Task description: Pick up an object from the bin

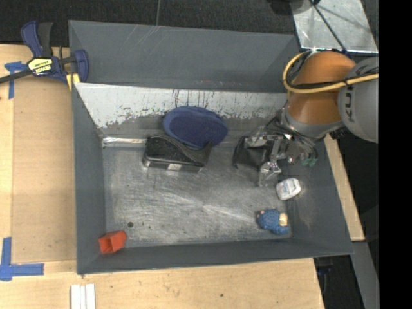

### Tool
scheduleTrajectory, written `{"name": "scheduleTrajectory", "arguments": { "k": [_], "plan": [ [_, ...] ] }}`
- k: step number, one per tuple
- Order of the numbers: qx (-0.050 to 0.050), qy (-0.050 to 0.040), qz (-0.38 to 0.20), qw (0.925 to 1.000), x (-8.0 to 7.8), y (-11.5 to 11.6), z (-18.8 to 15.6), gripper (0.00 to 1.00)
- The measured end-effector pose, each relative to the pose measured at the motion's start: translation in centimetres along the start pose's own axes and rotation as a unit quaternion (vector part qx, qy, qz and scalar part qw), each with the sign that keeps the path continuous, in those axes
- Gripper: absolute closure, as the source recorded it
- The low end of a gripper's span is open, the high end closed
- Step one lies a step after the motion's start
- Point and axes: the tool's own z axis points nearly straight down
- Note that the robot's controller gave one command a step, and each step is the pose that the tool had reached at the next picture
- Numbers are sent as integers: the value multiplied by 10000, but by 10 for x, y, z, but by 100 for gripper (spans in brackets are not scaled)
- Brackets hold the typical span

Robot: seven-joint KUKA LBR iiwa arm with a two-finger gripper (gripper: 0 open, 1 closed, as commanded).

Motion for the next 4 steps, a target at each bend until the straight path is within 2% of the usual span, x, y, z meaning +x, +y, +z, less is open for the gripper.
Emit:
{"name": "scheduleTrajectory", "arguments": {
  "k": [1,2,3,4],
  "plan": [
    [3,6,42,10000,-1,1,0,0],
    [-43,-22,939,9956,7,3,0,0],
    [4,53,1107,9938,0,10,-1,0],
    [16,-187,1120,9935,-9,9,-5,100]
  ]
}}
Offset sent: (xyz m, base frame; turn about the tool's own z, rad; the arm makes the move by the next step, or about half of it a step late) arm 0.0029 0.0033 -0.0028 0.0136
